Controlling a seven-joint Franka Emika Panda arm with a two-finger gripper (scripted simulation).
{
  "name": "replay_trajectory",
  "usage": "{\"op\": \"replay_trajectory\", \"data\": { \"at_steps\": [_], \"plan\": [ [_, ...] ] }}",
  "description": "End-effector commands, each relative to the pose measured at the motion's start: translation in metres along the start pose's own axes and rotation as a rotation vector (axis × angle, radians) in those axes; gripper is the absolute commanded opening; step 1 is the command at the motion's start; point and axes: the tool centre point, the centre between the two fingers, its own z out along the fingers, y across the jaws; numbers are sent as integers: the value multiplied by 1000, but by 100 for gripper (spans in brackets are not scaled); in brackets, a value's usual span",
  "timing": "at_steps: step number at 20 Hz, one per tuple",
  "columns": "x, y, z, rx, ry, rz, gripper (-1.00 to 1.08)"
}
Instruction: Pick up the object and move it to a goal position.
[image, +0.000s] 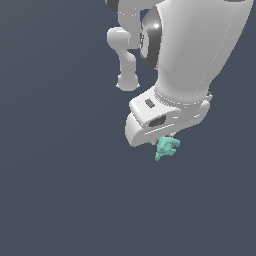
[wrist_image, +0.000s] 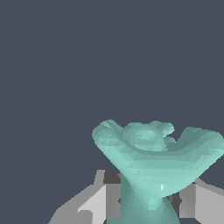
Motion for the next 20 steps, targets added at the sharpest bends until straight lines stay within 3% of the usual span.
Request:
{"op": "replay_trajectory", "data": {
  "at_steps": [1,9,20],
  "plan": [
    [3,3,-16,0,-1,0,-100],
    [11,9,-45,0,-1,0,-100],
    [14,12,-56,-1,-1,0,-100]
  ]
}}
